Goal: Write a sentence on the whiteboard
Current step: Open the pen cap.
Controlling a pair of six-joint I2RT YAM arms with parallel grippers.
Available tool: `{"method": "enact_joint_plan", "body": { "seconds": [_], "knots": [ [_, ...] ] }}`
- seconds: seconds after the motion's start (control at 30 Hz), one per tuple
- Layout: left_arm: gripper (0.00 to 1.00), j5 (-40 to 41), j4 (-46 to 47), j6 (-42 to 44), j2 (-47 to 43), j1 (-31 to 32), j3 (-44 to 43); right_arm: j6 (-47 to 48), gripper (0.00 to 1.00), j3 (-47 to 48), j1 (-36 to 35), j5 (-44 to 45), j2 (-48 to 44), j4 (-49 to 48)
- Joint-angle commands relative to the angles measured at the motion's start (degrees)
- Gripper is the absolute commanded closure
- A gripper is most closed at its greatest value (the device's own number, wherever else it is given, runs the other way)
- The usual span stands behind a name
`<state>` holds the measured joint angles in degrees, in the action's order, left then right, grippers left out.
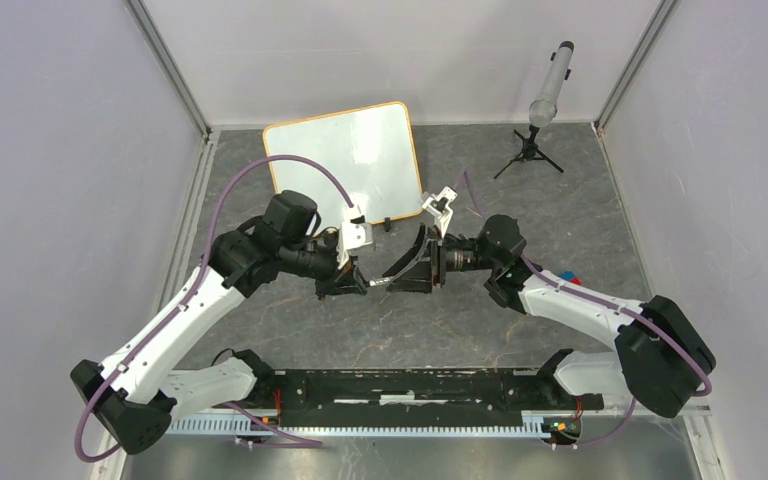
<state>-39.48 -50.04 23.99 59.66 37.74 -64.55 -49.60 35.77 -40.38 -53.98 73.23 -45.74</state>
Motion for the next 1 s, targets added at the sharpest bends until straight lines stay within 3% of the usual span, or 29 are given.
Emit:
{"method": "enact_joint_plan", "body": {
  "seconds": [0.0,0.67,0.77,0.83,0.97],
  "knots": [
    [0.98,-0.1,0.1,2.7,0.8,0.3,-2.0,2.3,0.49,2.7,-0.7,-0.1,0.4,0.9],
    [0.98,-0.5,0.1,3.0,1.7,1.1,-2.4,5.3,0.72,4.9,-2.5,-0.6,1.2,4.3],
    [0.98,-0.5,0.1,3.1,1.8,1.4,-2.4,5.5,0.84,5.0,-2.5,-0.8,1.3,4.7],
    [0.98,-0.1,0.1,3.2,1.7,1.4,-2.2,5.9,0.99,5.1,-2.5,-0.9,1.2,5.2],
    [0.98,1.3,-0.1,3.3,0.6,1.3,-0.9,7.9,1.00,6.0,-2.2,-1.3,0.8,8.6]
  ]
}}
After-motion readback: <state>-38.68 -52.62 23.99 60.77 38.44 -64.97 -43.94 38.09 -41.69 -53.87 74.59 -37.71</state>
